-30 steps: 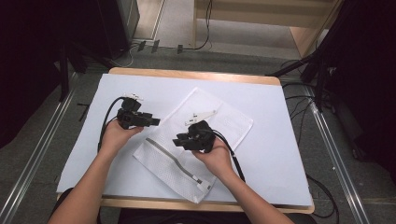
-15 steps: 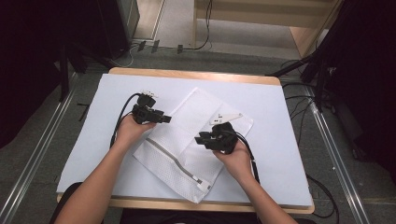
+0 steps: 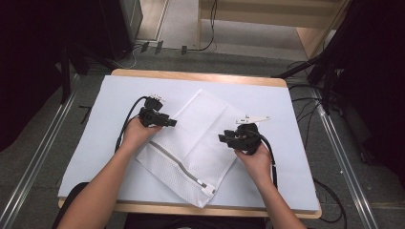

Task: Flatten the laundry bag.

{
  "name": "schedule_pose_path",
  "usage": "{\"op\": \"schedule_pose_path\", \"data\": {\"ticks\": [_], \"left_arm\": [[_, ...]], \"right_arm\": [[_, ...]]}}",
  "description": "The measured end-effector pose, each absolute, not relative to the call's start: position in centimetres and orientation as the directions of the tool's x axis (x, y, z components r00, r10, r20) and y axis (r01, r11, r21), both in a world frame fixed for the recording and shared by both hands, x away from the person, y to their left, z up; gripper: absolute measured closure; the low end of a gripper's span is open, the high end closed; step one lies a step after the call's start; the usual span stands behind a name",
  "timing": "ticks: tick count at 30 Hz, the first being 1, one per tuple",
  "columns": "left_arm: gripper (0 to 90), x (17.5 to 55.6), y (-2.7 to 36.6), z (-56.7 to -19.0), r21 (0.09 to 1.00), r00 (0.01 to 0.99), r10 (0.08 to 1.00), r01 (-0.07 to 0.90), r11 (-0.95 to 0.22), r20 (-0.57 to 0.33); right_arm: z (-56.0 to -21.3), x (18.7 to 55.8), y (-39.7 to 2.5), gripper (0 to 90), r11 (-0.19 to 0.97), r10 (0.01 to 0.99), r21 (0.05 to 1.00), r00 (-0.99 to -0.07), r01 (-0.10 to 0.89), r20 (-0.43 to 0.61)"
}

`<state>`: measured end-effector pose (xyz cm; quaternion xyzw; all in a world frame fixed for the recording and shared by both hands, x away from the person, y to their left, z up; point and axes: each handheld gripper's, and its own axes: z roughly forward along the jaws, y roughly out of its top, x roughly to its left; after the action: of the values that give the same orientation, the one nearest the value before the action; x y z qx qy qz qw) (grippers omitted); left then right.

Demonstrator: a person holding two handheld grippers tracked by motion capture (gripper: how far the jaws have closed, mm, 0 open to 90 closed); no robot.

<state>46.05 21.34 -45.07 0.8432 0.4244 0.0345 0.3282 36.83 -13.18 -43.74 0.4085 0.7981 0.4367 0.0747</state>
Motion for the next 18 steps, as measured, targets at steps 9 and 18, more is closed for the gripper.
{"op": "schedule_pose_path", "data": {"ticks": [9,18], "left_arm": [[56.3,45.6,20.5,-45.0,0.575,0.660,0.725,0.677,-0.460,-0.197],[84.8,45.3,20.0,-45.0,0.549,0.649,0.738,0.692,-0.469,-0.187]], "right_arm": [[-44.8,37.9,-15.2,64.8,0.245,0.775,0.739,-0.584,0.628,0.239],[-45.4,38.3,-16.2,64.8,0.227,0.811,0.722,-0.537,0.653,0.231]]}}
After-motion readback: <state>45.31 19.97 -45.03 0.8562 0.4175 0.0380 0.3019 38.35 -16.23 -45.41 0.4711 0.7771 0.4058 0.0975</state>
